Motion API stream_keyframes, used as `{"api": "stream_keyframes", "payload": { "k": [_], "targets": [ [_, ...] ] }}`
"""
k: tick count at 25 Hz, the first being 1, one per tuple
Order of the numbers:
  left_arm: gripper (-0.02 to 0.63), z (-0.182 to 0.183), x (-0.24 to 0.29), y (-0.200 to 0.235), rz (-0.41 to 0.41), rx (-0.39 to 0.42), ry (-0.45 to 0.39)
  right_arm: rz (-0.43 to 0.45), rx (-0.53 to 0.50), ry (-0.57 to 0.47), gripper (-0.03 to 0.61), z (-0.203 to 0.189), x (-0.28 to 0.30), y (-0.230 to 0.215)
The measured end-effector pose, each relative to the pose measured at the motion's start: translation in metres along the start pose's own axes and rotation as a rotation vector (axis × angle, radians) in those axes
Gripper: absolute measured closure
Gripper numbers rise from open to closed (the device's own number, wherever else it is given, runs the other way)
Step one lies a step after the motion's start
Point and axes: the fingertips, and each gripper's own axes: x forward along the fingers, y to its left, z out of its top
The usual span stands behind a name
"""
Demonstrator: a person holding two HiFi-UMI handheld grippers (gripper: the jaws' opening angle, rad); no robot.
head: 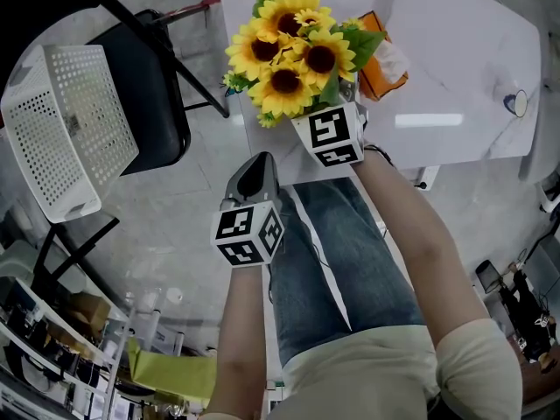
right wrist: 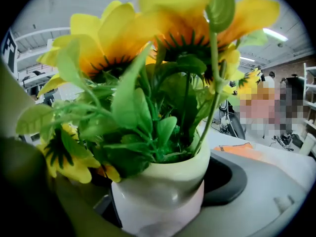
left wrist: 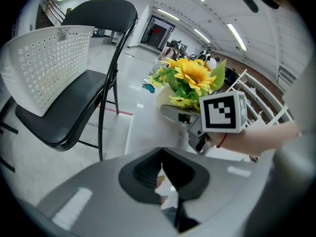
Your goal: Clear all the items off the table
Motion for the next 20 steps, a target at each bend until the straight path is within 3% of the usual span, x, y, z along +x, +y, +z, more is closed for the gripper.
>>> {"api": "stream_keyframes", "payload": {
  "k": [20],
  "targets": [
    [0.604, 0.035, -0.052, -0.018, 0.023, -0.006, -0.109, 0.034, -0.021, -0.114, 0.058, 0.084, -0.061, 0.015]
  ]
}}
